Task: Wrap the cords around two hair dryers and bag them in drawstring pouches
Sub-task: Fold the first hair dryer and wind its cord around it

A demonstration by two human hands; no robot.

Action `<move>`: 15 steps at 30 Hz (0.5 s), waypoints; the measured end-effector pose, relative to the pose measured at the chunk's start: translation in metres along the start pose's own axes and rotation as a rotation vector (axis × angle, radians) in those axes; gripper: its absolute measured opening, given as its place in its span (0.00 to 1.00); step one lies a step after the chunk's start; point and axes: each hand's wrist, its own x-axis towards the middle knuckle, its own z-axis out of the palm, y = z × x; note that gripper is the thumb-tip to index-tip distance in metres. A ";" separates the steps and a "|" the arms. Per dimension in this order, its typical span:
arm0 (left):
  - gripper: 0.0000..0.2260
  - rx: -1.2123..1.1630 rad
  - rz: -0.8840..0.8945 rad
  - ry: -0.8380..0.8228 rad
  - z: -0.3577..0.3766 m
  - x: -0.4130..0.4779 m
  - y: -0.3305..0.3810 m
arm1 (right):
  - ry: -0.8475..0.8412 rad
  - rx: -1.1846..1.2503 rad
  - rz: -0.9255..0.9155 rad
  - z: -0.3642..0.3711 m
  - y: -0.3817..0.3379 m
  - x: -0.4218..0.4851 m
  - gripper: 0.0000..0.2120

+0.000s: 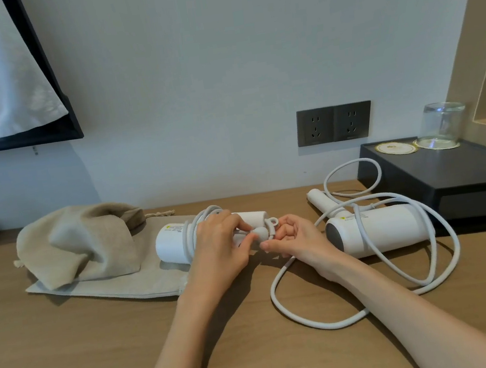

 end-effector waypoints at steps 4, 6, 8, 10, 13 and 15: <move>0.05 0.006 -0.042 0.018 -0.004 -0.002 -0.004 | -0.006 0.019 -0.023 0.002 -0.001 0.000 0.19; 0.05 0.035 -0.038 0.011 -0.003 -0.004 -0.004 | -0.013 0.044 -0.028 0.003 -0.001 0.000 0.20; 0.06 0.048 -0.037 0.029 -0.002 -0.004 -0.003 | -0.002 0.067 -0.030 0.004 -0.002 0.000 0.21; 0.07 0.037 -0.059 0.065 -0.001 -0.002 -0.001 | 0.017 0.108 -0.027 0.006 -0.003 0.000 0.21; 0.07 0.027 -0.076 0.100 0.002 -0.001 0.002 | 0.049 0.140 -0.015 0.007 -0.004 0.001 0.22; 0.06 0.023 -0.084 0.133 0.004 0.001 0.003 | 0.066 0.131 -0.006 0.007 -0.005 0.002 0.23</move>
